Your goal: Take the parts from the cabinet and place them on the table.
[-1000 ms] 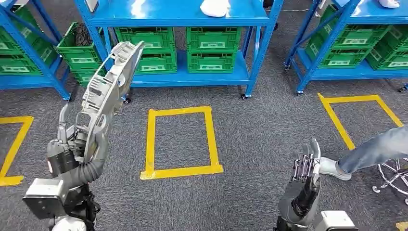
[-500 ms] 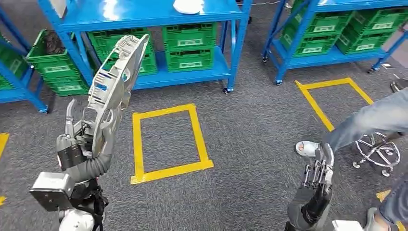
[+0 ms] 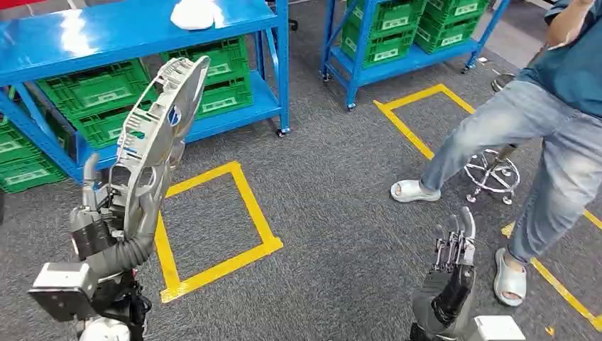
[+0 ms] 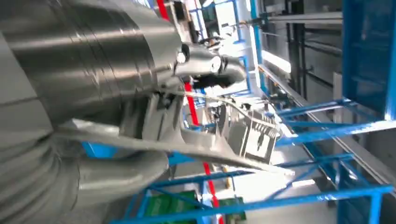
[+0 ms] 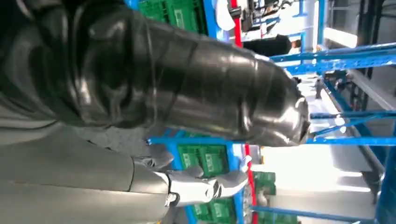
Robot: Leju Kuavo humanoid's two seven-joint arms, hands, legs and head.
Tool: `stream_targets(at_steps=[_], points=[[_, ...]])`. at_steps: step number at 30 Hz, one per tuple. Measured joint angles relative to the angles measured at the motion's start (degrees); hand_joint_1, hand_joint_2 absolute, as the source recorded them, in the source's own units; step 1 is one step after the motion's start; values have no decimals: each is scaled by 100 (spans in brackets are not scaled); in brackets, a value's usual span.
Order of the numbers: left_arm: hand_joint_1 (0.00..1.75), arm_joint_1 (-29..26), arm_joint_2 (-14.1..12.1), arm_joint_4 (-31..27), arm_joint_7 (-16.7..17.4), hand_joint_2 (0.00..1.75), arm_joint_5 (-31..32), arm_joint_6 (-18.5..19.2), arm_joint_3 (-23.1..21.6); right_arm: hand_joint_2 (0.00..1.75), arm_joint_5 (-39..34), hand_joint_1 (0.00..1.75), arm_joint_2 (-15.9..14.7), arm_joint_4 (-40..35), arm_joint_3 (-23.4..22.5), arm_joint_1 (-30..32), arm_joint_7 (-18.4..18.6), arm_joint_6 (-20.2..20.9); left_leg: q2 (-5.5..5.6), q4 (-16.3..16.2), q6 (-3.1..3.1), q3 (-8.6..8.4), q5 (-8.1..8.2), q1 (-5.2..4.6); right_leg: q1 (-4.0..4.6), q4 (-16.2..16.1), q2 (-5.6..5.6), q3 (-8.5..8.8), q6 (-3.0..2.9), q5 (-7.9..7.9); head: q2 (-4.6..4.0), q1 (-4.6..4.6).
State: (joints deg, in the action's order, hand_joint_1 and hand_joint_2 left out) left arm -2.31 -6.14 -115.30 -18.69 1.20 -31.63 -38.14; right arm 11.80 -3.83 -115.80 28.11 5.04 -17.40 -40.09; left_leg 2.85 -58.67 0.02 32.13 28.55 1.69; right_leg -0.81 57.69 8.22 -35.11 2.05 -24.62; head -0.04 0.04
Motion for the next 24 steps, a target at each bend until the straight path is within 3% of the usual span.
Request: stream_targets(at_steps=[1,2,3,4,6,7,10,11,12,16,17,18,19,20,22,23,24], points=[[175,1,-4,0,4,175,0,-2,9,0,0,0,-2,-6,0,6,0,0,-82,67,61,-23,-40,64,1,-5,56,-56,22,-12,0,-7],[175,9,-4,0,9,175,0,-7,9,0,0,0,-2,-9,0,20,2,0,-150,100,84,-56,-54,55,25,93,-241,-120,35,-83,0,7],[175,1,2,-4,9,175,9,-13,9,0,0,0,-4,-11,0,1,2,0,-208,115,108,-66,-58,54,32,390,-526,-254,61,-246,0,110],[175,1,0,-4,11,175,17,-15,15,0,-4,0,-4,-9,2,-7,4,0,-286,124,110,-71,-57,48,6,869,-667,-482,91,-447,0,179],[175,-1,-4,-2,13,175,33,-13,24,0,-9,0,-4,-4,4,0,4,0,-438,125,121,-68,-44,48,-29,1619,-752,-849,137,-672,0,201],[175,-2,-4,2,17,175,35,-9,24,0,-13,0,-4,0,7,0,4,0,-520,125,117,-74,-38,50,-54,1706,-768,-893,153,-641,0,242],[175,-1,-9,11,24,175,44,0,24,0,-20,0,-11,2,7,0,4,0,-672,124,91,-79,-19,60,-100,1156,-816,-623,185,-299,0,313],[175,1,-9,11,24,175,50,0,22,0,-22,0,-11,2,7,-2,2,0,-741,116,57,-89,2,79,-108,636,-911,-346,197,-68,0,317],[175,5,-9,11,24,175,57,2,22,0,-24,0,-13,2,7,-5,2,0,-793,106,24,-109,23,79,-110,251,-1095,-129,217,54,0,328],[175,6,-9,11,26,175,61,2,22,0,-28,0,-13,2,9,-6,2,0,-802,102,13,-114,29,72,-109,175,-1159,-98,229,43,0,334],[175,10,-9,9,24,175,90,7,22,0,-66,0,-17,2,11,-31,-9,0,-959,113,-115,-145,47,14,-14,83,-1104,-38,58,-49,0,251],[175,27,-9,9,28,175,92,7,17,0,-66,0,-22,-11,20,-11,-13,0,-907,98,-224,-155,153,89,-22,28,-900,4,-78,-22,0,201],[175,20,-7,7,26,175,94,4,13,0,-66,0,-26,-17,20,-37,-24,0,-599,-189,-194,-31,333,83,-9,27,-834,15,-123,-18,0,151],[175,21,-11,7,24,175,94,7,13,0,-72,0,-26,-15,20,-60,-24,0,-454,-615,-177,188,523,56,5,27,-764,8,-158,-16,0,100],[175,17,-20,9,15,175,105,7,9,0,-83,0,-26,-9,22,-56,-24,2,-327,-1534,-150,698,819,5,54,28,-604,0,-212,-24,0,6],[175,10,-20,9,17,175,105,7,9,0,-83,0,-26,-2,22,-54,-24,2,-310,-1730,-128,845,803,-17,77,29,-515,2,-222,-26,0,-2],[175,1,-20,11,22,175,105,7,7,0,-83,0,-26,2,22,-54,-24,2,-295,-1628,-83,850,638,-40,101,30,-405,9,-228,-25,0,-13]])
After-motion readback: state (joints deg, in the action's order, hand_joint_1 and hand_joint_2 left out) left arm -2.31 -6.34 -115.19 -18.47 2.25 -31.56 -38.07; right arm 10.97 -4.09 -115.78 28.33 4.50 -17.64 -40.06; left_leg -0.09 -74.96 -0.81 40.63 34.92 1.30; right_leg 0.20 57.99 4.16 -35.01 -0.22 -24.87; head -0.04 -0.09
